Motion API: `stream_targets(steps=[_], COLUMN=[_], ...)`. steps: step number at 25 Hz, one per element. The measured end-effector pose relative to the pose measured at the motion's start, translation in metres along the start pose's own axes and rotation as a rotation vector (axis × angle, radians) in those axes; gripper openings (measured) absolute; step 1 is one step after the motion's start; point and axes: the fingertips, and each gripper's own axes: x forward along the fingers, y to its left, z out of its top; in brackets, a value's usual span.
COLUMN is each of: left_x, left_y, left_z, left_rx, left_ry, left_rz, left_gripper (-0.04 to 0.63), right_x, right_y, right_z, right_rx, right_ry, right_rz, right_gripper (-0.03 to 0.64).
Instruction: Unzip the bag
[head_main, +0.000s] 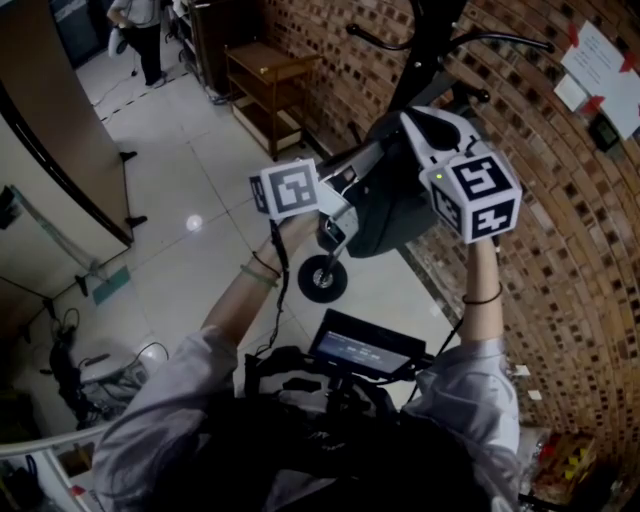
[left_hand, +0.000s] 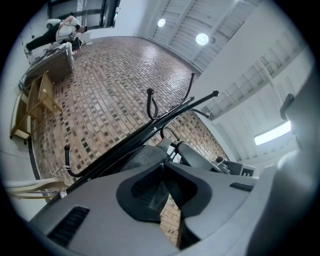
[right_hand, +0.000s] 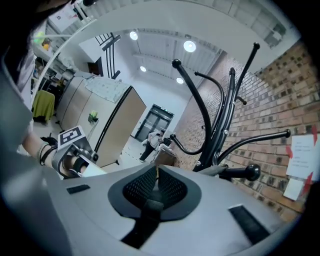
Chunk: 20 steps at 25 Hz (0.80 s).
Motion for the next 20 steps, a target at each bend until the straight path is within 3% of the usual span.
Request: stream_targets(steps=[5, 9, 20], left_x=[0.001, 0.0, 0.0], left_y=[-0.003, -0.003, -0.004], left_z=[0.0, 0.0, -0.001], left_rx=[-0.002, -0.016, -0.033], left_ry=[-0.006, -0.012, -0.029], left_rz=[-0.014, -0.015, -0.02], left_gripper=[0.023, 0.021, 0.012], right_x=[-0.004, -0.001, 0.007], right_y=[0.006, 0.007, 0.014], right_z=[-0.001, -0.005, -0.017], right_rx=[0.064, 0.008, 0.013], right_ry=[-0.026, -0.005, 0.032], right_rz=[0.027, -0.029, -0.039], right_gripper=[0.02, 0.023, 0.036])
